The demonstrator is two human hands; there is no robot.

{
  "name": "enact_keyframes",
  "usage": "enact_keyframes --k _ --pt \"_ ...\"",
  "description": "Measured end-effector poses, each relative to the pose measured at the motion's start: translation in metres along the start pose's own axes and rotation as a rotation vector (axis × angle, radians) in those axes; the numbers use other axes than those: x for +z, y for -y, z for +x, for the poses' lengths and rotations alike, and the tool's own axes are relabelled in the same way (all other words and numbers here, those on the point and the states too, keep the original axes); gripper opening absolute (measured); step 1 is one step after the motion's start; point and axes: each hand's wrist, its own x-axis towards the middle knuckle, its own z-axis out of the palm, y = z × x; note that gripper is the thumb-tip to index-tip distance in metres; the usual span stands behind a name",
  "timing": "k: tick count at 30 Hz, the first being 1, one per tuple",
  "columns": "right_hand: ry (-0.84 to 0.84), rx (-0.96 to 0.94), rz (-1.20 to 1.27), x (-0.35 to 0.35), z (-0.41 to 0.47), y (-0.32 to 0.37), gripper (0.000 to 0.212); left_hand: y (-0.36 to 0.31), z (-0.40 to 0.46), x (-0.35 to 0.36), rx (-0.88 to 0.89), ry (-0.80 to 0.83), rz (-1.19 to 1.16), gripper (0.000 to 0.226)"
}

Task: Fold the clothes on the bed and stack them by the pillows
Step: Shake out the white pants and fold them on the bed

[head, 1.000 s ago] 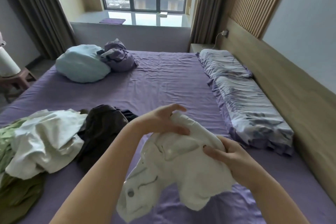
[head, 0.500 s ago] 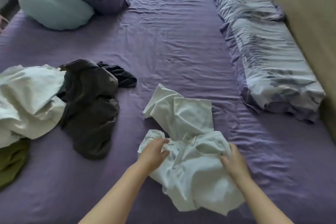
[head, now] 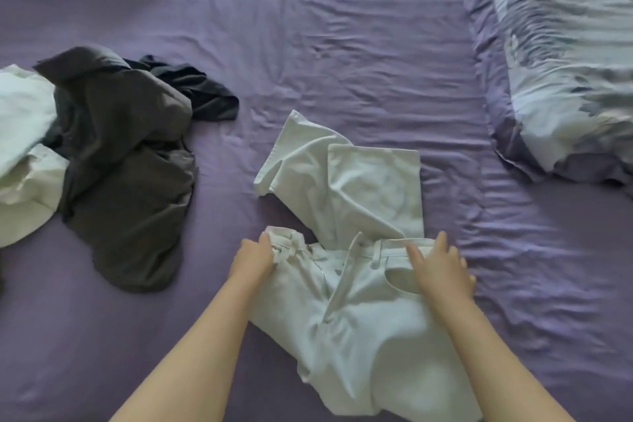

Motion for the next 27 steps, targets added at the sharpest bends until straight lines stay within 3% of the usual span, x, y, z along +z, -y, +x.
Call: enact_keyframes --k 4,9,13,20,22,24,27 --pt "-0.202 -0.211 0.249 -0.004 -0.002 -0.021 0.036 0.013 -0.004 -0.014 0.089 0.100 -0.189 0.035" --pt "-0.427 -0.432 0.483 -0.036 0.010 -0.025 0.030 -0.004 -0.036 -0.036 0.422 0.180 -0.624 0.007" --pt "-0.580 -0.460 0.550 -0.062 0.034 -0.025 0.032 -0.041 -0.044 -0.045 0.542 0.259 -0.736 0.022" --pt "-0.410 -0.430 0.474 -0.054 0.051 -0.023 0.038 -0.085 -0.025 -0.005 0.477 -0.170 -0.289 0.024" --pt "-0.367 -0.428 0.454 -0.049 0.054 -0.020 0.045 -0.087 -0.022 0.001 0.499 -0.314 -0.070 0.052" --pt "-0.331 -0.429 0.277 -0.042 0.057 -0.018 0.058 -0.091 -0.020 0.008 0.621 -0.430 0.285 0.076" --pt "-0.331 -0.535 -0.125 -0.029 0.064 -0.009 0.069 -0.108 -0.017 0.024 0.833 -0.387 0.689 0.062"
